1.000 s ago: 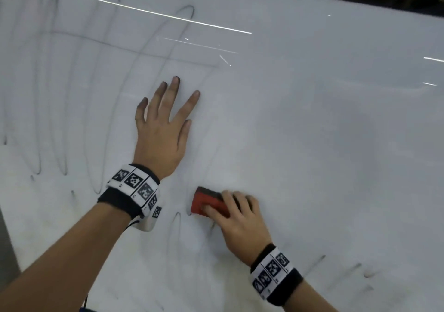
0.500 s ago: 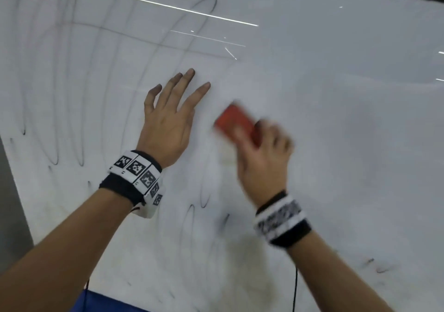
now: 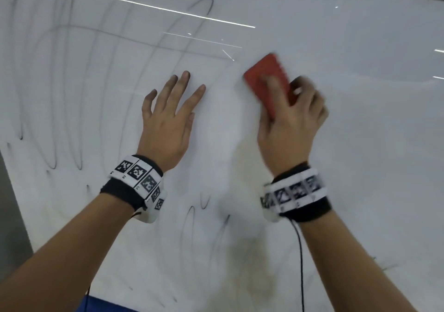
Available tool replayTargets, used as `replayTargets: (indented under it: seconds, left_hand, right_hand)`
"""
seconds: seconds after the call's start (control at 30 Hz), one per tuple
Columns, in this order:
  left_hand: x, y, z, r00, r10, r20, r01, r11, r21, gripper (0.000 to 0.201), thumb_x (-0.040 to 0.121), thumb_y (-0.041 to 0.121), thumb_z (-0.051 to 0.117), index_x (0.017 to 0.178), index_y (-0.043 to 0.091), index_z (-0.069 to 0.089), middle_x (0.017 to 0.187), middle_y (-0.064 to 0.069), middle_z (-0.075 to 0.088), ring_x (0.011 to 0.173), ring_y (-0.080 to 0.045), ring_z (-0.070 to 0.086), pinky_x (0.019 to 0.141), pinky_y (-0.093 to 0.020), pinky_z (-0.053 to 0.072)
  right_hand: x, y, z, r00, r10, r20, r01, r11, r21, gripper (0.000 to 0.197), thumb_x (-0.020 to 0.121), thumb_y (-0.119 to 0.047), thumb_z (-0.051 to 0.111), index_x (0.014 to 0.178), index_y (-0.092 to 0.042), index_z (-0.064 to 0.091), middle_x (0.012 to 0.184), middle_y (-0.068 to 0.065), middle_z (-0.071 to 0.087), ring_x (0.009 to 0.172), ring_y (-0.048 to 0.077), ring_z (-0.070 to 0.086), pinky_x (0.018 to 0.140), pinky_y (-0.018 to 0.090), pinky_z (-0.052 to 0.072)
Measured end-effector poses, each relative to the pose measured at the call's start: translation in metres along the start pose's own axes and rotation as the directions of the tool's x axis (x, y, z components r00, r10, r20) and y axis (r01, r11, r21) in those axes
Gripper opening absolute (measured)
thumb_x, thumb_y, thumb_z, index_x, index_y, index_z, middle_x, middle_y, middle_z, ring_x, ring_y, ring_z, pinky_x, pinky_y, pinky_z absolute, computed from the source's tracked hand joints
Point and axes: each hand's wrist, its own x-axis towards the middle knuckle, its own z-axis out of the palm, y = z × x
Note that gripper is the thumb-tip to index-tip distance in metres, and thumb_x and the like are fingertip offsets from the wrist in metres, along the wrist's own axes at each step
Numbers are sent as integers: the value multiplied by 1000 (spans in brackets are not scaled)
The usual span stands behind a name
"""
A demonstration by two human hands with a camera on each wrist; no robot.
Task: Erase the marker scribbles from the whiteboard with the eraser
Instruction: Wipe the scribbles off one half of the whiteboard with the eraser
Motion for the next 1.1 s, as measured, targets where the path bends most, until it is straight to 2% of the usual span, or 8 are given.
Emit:
replayTargets:
  seconds: [0.1, 0.27, 0.33, 0.5, 0.67, 0.83, 1.0, 1.1]
  left_hand:
    - [1, 3, -2, 1000, -11, 16, 11, 1000, 3, 54, 107, 21, 38, 159, 31, 27, 170, -2, 15, 157, -21, 17, 123, -49, 13]
    - [-1, 6, -2, 1000, -19, 9, 19, 999, -32, 54, 107, 39, 40, 159, 28, 29, 170, -5, 17, 158, -23, 16, 123, -52, 13]
    - [0, 11, 0, 999, -48, 11, 48, 997, -58, 56, 106, 46, 41, 158, 27, 30, 170, -6, 16, 158, -25, 15, 124, -53, 12]
    - [0, 23, 4, 995, -104, -2, 103, 989, -103, 61, 104, 52, 43, 157, 23, 32, 170, -9, 15, 158, -28, 13, 124, -54, 11]
    - [-1, 31, -1, 991, -131, 2, 131, 986, -101, 66, 103, 58, 42, 157, 20, 32, 170, -11, 14, 158, -29, 11, 124, -57, 8]
    - [-6, 44, -12, 994, -109, 4, 109, 992, -57, 63, 104, 60, 38, 154, 22, 36, 169, -10, 15, 158, -28, 12, 125, -56, 7]
    - [-29, 96, -2, 977, 188, 104, -183, 982, -54, 54, 100, 45, 51, 149, 23, 45, 169, -12, 18, 157, -31, 15, 125, -56, 11]
    - [-44, 111, 14, 958, 225, 176, -226, 974, -14, 53, 103, 42, 47, 154, 28, 39, 169, -13, 15, 158, -30, 14, 124, -56, 13]
  right_hand:
    - [-131, -7, 18, 940, -230, 252, 224, 973, 52, 48, 78, -9, 74, 123, -28, 70, 126, 17, 57, 106, 36, 51, 91, 49, 39]
    - [-287, 26, 5, 597, -484, 640, 470, 857, 210, 68, 60, -12, 84, 120, -36, 65, 126, 8, 50, 102, 30, 55, 89, 45, 50]
    - [-269, 27, 5, 641, -477, 601, 434, 871, 229, 61, 65, -10, 81, 119, -34, 66, 123, 10, 54, 99, 31, 57, 89, 45, 47]
    - [-145, 39, -8, 980, -15, 197, -2, 996, 86, 41, 85, -16, 73, 125, -27, 70, 122, 19, 58, 105, 37, 52, 91, 47, 40]
    - [-195, 46, 0, 979, -48, 199, 22, 991, 131, 39, 82, -13, 77, 119, -24, 75, 125, 20, 57, 105, 39, 52, 91, 47, 38]
    - [-293, 67, -9, 704, -453, 547, 385, 891, 242, 49, 74, -10, 78, 116, -33, 70, 122, 9, 63, 103, 30, 50, 90, 44, 40]
    - [-242, 120, -47, 950, 18, 311, -44, 996, 77, 45, 80, -14, 78, 121, -25, 65, 124, 17, 56, 103, 36, 49, 89, 46, 41]
    - [-229, 143, -60, 934, 343, 101, -352, 932, 90, 45, 85, -14, 79, 125, -19, 60, 125, 24, 52, 105, 38, 47, 94, 47, 42]
